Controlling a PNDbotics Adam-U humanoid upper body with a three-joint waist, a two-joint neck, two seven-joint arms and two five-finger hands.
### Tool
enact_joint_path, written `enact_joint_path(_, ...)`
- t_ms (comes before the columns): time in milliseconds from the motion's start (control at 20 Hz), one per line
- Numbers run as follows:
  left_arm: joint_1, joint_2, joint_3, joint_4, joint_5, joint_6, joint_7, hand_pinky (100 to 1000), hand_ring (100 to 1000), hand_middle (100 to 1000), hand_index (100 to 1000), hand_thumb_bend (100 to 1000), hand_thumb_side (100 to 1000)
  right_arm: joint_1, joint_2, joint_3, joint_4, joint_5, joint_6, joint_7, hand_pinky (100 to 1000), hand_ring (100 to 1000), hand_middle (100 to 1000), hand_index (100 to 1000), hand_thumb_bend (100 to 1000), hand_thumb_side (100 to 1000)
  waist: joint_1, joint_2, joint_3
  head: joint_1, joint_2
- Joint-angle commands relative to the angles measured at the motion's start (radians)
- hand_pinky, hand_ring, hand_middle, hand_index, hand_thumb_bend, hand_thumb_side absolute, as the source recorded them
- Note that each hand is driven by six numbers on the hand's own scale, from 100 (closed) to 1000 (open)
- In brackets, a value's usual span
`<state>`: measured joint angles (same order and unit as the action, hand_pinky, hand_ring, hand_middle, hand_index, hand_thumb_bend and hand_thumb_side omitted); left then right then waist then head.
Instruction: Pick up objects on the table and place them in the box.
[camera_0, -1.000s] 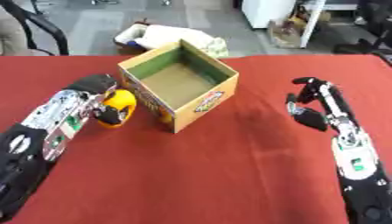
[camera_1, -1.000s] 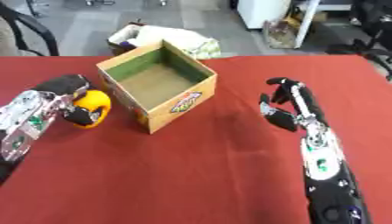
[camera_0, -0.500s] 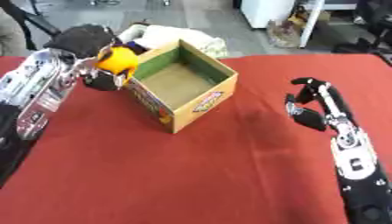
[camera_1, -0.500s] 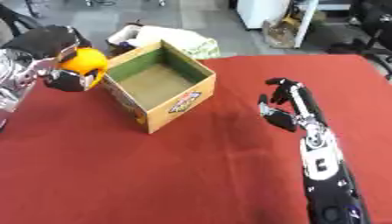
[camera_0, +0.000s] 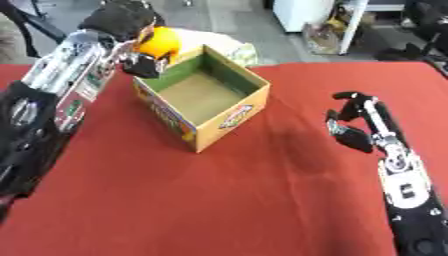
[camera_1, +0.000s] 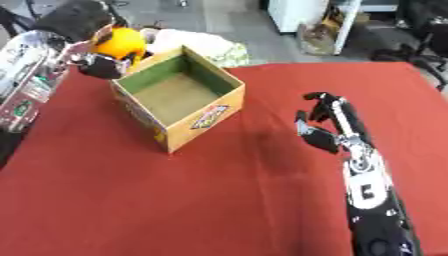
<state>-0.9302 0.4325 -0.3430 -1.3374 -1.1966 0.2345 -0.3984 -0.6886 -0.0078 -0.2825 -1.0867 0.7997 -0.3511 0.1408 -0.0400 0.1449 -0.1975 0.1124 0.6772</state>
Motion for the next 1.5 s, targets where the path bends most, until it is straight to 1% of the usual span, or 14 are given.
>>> enact_joint_path(50,-0.042,-0.054,0.013,0.101,-0.037,-0.013,0.086,543,379,425,603,100,253,-0.024,0.001,0.006,-0.03,-0.006,-0.004,0.003,582,579,401,784,100,198,-0.002,-0.012,-0.007,0.013,-0.016)
enact_joint_path(350,-0.046,-0.139,0.044,0.272,-0.066,-0.017,0.226,574,435,476,642,100,245,-0.03,0.018,0.01,-0.04,-0.009,-0.007,0.01,582,578,399,784,100,198,-0.007,-0.002,-0.025,0.04,-0.035)
enact_joint_path(500,-0.043,-0.163,0.051,0.323,-0.082,-0.002,0.27,610,515,563,718,100,246,-0.032,0.022,0.011,-0.042,-0.009,-0.008,0.012,582,578,398,784,100,198,-0.008,0.002,-0.031,0.047,-0.04)
enact_joint_path(650,-0.037,-0.181,0.055,0.363,-0.094,0.007,0.286,636,570,613,749,100,253,-0.031,0.024,0.012,-0.044,-0.011,-0.008,0.014,582,578,398,784,100,198,-0.008,0.003,-0.034,0.05,-0.041)
enact_joint_path(900,-0.027,-0.198,0.054,0.396,-0.1,0.01,0.275,717,720,745,788,100,294,-0.027,0.025,0.014,-0.047,-0.015,-0.009,0.017,582,578,397,784,100,198,-0.007,0.004,-0.035,0.051,-0.047)
enact_joint_path(1050,-0.022,-0.198,0.049,0.392,-0.091,0.014,0.253,779,782,789,815,213,337,-0.026,0.025,0.014,-0.048,-0.016,-0.009,0.019,582,578,397,784,100,198,-0.007,0.004,-0.035,0.049,-0.048)
enact_joint_path(1100,-0.021,-0.197,0.047,0.388,-0.09,0.019,0.243,805,808,810,835,266,368,-0.026,0.025,0.014,-0.048,-0.017,-0.008,0.019,582,578,397,784,100,198,-0.006,0.004,-0.035,0.049,-0.048)
enact_joint_path(1150,-0.02,-0.196,0.046,0.383,-0.087,0.023,0.233,819,822,824,849,276,456,-0.025,0.025,0.014,-0.048,-0.017,-0.009,0.019,582,578,397,784,100,198,-0.006,0.004,-0.034,0.049,-0.048)
enact_joint_path(1200,-0.02,-0.194,0.044,0.377,-0.085,0.028,0.224,823,828,830,854,282,496,-0.025,0.025,0.014,-0.048,-0.017,-0.009,0.02,582,578,397,785,100,198,-0.006,0.004,-0.034,0.049,-0.048)
enact_joint_path(1250,-0.02,-0.192,0.044,0.369,-0.083,0.032,0.217,840,852,854,870,325,659,-0.025,0.025,0.014,-0.048,-0.017,-0.009,0.02,582,579,397,785,100,198,-0.007,0.004,-0.034,0.049,-0.048)
enact_joint_path(1300,-0.021,-0.19,0.044,0.361,-0.08,0.036,0.21,848,862,865,878,363,729,-0.025,0.025,0.014,-0.048,-0.017,-0.009,0.02,583,579,397,785,100,198,-0.007,0.004,-0.033,0.048,-0.048)
enact_joint_path(1400,-0.023,-0.185,0.043,0.345,-0.075,0.041,0.2,853,868,873,885,390,784,-0.024,0.025,0.014,-0.048,-0.017,-0.008,0.02,583,579,396,785,100,198,-0.007,0.004,-0.032,0.049,-0.048)
enact_joint_path(1450,-0.024,-0.183,0.043,0.338,-0.072,0.044,0.196,859,877,886,895,430,868,-0.024,0.025,0.014,-0.048,-0.017,-0.009,0.021,583,579,396,785,100,198,-0.007,0.004,-0.032,0.048,-0.048)
enact_joint_path(1500,-0.025,-0.181,0.044,0.33,-0.067,0.045,0.192,863,882,893,900,451,895,-0.023,0.025,0.014,-0.048,-0.017,-0.009,0.021,583,579,396,785,100,198,-0.007,0.004,-0.032,0.047,-0.047)
